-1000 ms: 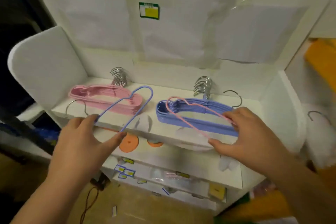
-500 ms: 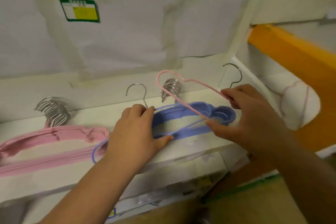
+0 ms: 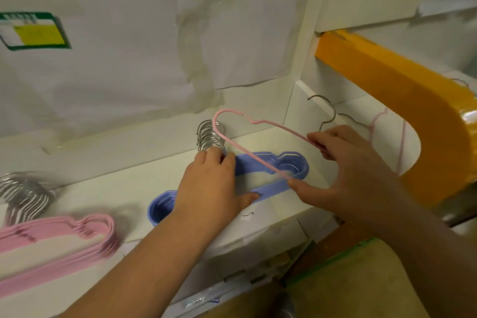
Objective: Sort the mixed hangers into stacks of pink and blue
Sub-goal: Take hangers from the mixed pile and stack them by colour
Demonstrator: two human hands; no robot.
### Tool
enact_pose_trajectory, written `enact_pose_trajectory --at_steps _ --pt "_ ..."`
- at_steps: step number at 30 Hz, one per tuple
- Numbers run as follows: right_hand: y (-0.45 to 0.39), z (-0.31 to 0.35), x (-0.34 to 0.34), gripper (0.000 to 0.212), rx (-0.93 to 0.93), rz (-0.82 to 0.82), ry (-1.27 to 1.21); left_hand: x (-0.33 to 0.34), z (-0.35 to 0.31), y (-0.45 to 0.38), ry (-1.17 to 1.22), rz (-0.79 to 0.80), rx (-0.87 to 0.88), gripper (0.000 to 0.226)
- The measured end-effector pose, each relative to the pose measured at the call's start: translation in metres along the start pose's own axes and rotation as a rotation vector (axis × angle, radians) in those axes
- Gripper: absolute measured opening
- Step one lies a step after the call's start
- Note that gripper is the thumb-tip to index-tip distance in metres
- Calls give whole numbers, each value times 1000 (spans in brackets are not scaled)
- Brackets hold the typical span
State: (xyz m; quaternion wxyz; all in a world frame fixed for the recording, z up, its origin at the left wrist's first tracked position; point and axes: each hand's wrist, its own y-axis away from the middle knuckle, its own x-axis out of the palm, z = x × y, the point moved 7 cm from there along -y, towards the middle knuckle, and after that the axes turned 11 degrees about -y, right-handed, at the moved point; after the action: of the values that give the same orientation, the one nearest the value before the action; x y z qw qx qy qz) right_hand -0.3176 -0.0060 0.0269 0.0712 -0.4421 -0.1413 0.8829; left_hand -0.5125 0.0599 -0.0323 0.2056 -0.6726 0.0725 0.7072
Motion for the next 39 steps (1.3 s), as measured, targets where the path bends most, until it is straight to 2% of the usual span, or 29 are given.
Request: enact_pose_trajectory --at_steps 8,11,16,20,24,32,39 --pt "-18 13 8 87 -80 35 -9 -5 15 15 21 2 -53 96" --pt "-24 29 16 86 -129 36 -23 -16 46 35 35 -25 -114 84" --pt "-30 70 46 87 -252 82 -25 -31 117 88 33 -61 -297 71" --pt "-32 105 73 80 -356 146 -56 -37 166 136 43 -46 -462 70" --pt "-37 132 100 83 -408 198 -104 -36 197 172 71 -30 -605 55" --pt "-56 176 145 82 -503 356 -129 -40 218 221 78 33 -787 62" --pt "-49 221 199 83 -552 478 -92 -39 266 268 60 28 -934 70"
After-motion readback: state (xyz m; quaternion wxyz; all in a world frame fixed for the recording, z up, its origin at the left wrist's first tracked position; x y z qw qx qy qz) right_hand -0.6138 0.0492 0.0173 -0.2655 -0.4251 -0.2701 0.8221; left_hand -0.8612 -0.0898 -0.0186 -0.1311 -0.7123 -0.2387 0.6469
